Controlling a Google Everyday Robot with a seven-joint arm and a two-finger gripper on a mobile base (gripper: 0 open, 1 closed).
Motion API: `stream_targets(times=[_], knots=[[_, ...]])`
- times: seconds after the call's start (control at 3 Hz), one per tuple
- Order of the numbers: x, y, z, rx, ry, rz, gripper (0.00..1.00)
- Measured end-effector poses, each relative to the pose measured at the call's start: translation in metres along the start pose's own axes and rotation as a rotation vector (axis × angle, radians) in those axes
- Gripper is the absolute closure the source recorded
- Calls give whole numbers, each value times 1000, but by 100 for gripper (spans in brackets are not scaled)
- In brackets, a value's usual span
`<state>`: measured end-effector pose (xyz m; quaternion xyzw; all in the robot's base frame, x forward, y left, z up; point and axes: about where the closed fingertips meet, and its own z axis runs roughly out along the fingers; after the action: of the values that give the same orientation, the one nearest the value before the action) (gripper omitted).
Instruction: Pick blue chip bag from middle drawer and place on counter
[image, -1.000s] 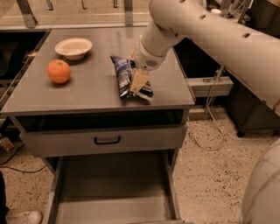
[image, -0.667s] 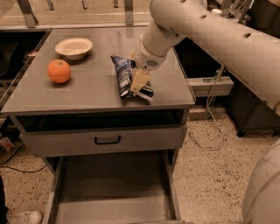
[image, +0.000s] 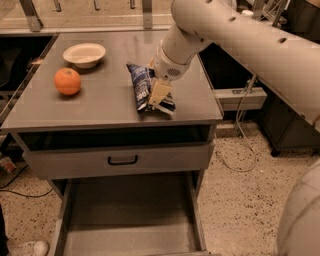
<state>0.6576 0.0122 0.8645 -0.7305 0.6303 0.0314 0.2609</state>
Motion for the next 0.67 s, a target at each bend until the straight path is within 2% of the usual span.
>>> stream_targets(times=[0.33, 0.67], knots=[[0, 0, 0, 0, 0, 0, 11], [0, 0, 0, 0, 0, 0, 0]])
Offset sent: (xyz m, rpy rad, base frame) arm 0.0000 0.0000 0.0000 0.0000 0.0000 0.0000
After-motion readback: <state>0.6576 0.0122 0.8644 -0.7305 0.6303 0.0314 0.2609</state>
